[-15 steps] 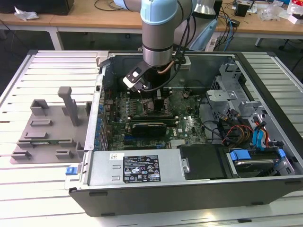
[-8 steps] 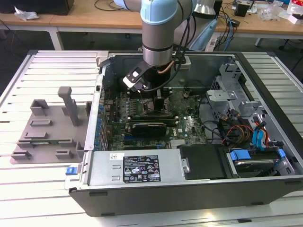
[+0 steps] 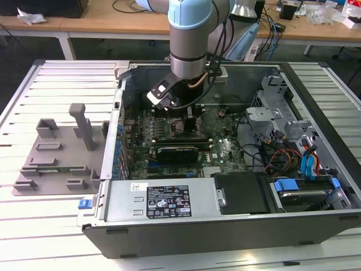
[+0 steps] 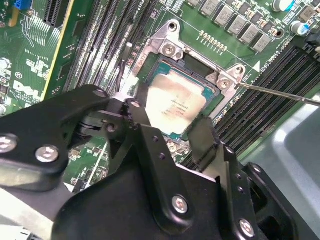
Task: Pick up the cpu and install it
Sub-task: 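Place the cpu into insertion slot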
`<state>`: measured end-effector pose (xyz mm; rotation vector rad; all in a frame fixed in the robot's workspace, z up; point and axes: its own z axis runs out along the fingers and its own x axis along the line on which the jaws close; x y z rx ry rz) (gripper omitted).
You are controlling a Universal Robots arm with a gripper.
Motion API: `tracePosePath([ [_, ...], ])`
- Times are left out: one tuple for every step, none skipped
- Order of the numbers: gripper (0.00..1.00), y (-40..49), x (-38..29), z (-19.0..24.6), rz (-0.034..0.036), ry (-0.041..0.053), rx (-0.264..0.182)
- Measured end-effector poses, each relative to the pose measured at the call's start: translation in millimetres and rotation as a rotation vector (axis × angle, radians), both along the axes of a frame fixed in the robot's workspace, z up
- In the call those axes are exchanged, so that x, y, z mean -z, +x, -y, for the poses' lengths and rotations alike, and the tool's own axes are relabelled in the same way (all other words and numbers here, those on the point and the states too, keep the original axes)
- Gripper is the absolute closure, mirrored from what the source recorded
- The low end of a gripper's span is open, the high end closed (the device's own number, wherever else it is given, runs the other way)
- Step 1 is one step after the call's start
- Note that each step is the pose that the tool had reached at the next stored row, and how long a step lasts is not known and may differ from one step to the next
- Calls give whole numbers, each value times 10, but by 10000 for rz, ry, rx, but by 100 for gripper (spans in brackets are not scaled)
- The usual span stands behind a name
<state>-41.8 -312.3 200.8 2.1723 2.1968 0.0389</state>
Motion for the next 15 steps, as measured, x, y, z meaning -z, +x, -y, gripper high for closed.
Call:
tracePosePath([
  [47, 0, 0, 0, -1, 2, 0],
  [47, 0, 0, 0, 0, 3, 0],
  [47, 0, 0, 0, 0, 4, 0],
  [47, 1, 1, 0, 1, 5, 0],
  [47, 1, 0, 0, 0, 24, -2],
  [47, 1, -1, 1, 0, 75, -5],
  [47, 1, 0, 0, 1, 127, -2],
  [47, 1, 3, 0, 4, 137, 2],
  [47, 1, 2, 1, 3, 135, 41],
  [47, 1, 1, 2, 2, 134, 117],
  [47, 1, 1, 7, 1, 132, 150],
  [47, 2, 1, 10, 2, 132, 169],
  [47, 1, 1, 13, 3, 133, 194],
  [47, 1, 1, 13, 2, 133, 195],
  [47, 1, 1, 14, 2, 132, 195],
])
